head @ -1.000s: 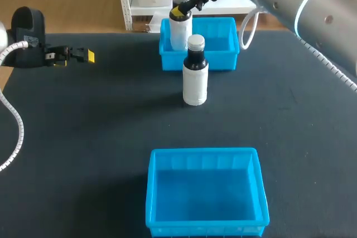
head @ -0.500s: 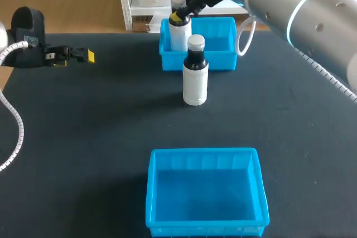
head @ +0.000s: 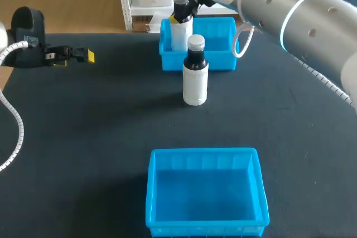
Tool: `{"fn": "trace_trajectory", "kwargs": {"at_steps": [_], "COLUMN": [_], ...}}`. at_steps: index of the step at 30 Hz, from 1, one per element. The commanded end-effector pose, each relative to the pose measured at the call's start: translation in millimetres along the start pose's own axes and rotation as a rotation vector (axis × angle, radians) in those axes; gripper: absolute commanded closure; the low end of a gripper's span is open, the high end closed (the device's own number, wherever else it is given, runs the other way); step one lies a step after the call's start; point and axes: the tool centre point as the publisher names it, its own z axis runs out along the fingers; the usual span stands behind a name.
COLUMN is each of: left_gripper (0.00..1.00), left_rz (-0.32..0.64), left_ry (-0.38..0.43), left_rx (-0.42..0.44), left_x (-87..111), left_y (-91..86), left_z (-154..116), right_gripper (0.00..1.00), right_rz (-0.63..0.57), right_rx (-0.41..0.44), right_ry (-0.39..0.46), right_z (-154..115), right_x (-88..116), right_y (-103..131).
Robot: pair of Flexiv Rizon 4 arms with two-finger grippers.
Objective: Pick up the bottle, and place it in the far bin if it is heavy, or in the near bin if it is light.
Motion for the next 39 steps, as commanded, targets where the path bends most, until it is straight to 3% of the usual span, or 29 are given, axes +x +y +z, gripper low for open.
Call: {"fn": "trace_trajectory", "kwargs": {"at_steps": [1,8,20,30,39], "left_gripper": [0.00,0.00,0.00,0.00,0.00], "left_rz": [0.000,0.000,0.000,0.000,0.000], "left_ry": [0.000,0.000,0.000,0.000,0.000], "left_rx": [0.000,0.000,0.000,0.000,0.000], "left_x": [0.0,0.0,0.0,0.0,0.0], "left_y": [0.0,0.0,0.0,0.0,0.0], "left_z": [0.0,0.0,0.0,0.0,0.0], "right_gripper": [0.00,0.00,0.00,0.00,0.00], "right_rz": [0.007,0.047,0.125,0.147,0.045], "right_rx": [-0.862,-0.797,-0.645,-0.550,-0.542], "right_ry": [0.013,0.027,0.030,0.026,0.028], "right_z": [0.8,-20.5,-89.8,-143.3,-160.8], "right_x": [0.0,16.1,55.6,79.1,92.0], "right_y": [-12.2,-19.8,-16.2,15.2,71.7]}}
